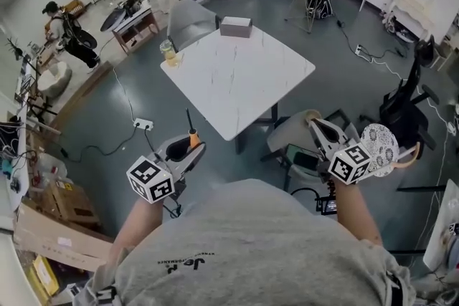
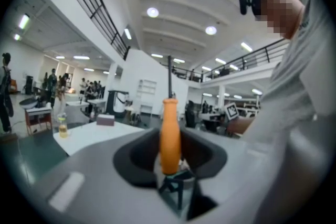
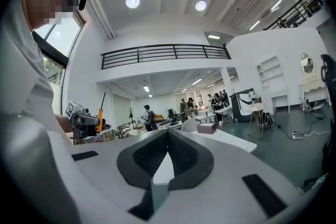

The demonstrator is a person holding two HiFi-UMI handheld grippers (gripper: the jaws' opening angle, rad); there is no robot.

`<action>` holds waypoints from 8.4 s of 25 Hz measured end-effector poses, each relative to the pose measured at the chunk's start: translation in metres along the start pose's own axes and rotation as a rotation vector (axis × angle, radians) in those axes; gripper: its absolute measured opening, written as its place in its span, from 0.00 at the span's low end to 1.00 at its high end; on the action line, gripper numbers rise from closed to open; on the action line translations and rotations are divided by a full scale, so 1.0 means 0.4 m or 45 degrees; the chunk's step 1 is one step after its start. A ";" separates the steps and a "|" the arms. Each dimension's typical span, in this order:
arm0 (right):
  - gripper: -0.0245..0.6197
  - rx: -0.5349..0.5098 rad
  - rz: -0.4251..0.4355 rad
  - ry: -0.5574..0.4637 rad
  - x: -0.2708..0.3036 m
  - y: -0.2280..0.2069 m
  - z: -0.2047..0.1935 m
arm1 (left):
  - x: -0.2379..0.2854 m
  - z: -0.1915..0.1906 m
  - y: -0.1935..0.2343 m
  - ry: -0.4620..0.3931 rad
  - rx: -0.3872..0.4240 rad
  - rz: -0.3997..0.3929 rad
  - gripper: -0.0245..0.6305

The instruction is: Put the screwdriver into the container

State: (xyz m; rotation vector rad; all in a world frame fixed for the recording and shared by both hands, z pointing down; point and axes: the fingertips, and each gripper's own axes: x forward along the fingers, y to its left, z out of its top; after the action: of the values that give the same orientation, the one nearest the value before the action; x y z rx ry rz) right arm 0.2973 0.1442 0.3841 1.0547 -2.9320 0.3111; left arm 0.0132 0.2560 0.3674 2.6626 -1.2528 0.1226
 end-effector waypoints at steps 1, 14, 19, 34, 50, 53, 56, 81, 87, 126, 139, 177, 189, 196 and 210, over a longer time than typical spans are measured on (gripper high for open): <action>0.05 0.006 0.004 -0.005 -0.006 -0.007 -0.003 | 0.008 0.001 -0.008 0.007 0.006 -0.002 0.22; 0.05 0.043 -0.047 -0.021 0.021 -0.057 -0.019 | 0.092 0.019 0.044 0.038 0.005 -0.104 0.22; 0.05 0.035 -0.112 -0.014 0.098 -0.077 -0.031 | 0.137 0.026 0.152 0.006 -0.007 -0.188 0.22; 0.05 0.004 -0.262 -0.011 0.576 -0.079 0.059 | 0.225 0.101 0.681 -0.014 -0.010 -0.373 0.22; 0.05 0.014 -0.361 0.098 0.814 -0.139 0.089 | 0.352 0.102 0.968 -0.011 -0.103 -0.502 0.22; 0.05 0.010 -0.358 0.123 0.836 -0.155 0.094 | 0.375 0.102 0.993 -0.015 -0.120 -0.499 0.22; 0.05 0.004 -0.344 0.144 0.851 -0.173 0.090 | 0.397 0.093 1.006 -0.015 -0.133 -0.490 0.22; 0.05 0.087 0.135 0.058 0.989 -0.576 0.003 | 0.617 0.054 0.853 0.196 -0.194 -0.037 0.22; 0.05 0.048 0.098 0.101 1.073 -0.598 -0.002 | 0.641 0.035 0.955 0.231 -0.141 -0.086 0.22; 0.05 -0.174 -0.084 0.281 1.666 -1.147 -0.030 | 1.498 -0.037 1.675 1.011 0.961 -0.446 0.22; 0.05 -0.138 -0.088 0.309 1.668 -1.191 -0.111 | 1.606 -0.205 1.685 1.243 1.197 -0.570 0.22; 0.05 -0.115 -0.118 0.331 1.607 -1.245 -0.172 | 1.669 -0.390 1.752 1.616 1.250 -0.615 0.23; 0.05 -0.108 -0.129 0.333 1.598 -1.240 -0.177 | 1.692 -0.374 1.734 1.514 1.243 -0.602 0.26; 0.05 -0.121 -0.134 0.335 1.595 -1.223 -0.163 | 1.692 -0.338 1.725 1.431 1.244 -0.558 0.26; 0.05 -0.134 -0.204 0.344 1.587 -1.172 -0.094 | 1.635 -0.109 1.692 1.058 0.947 -0.331 0.09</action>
State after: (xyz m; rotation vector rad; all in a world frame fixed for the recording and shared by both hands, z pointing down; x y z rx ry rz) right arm 0.1005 -0.6016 0.5551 1.1260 -2.5796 0.2690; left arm -0.0901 -0.6485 0.6088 2.7057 -0.6281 1.7197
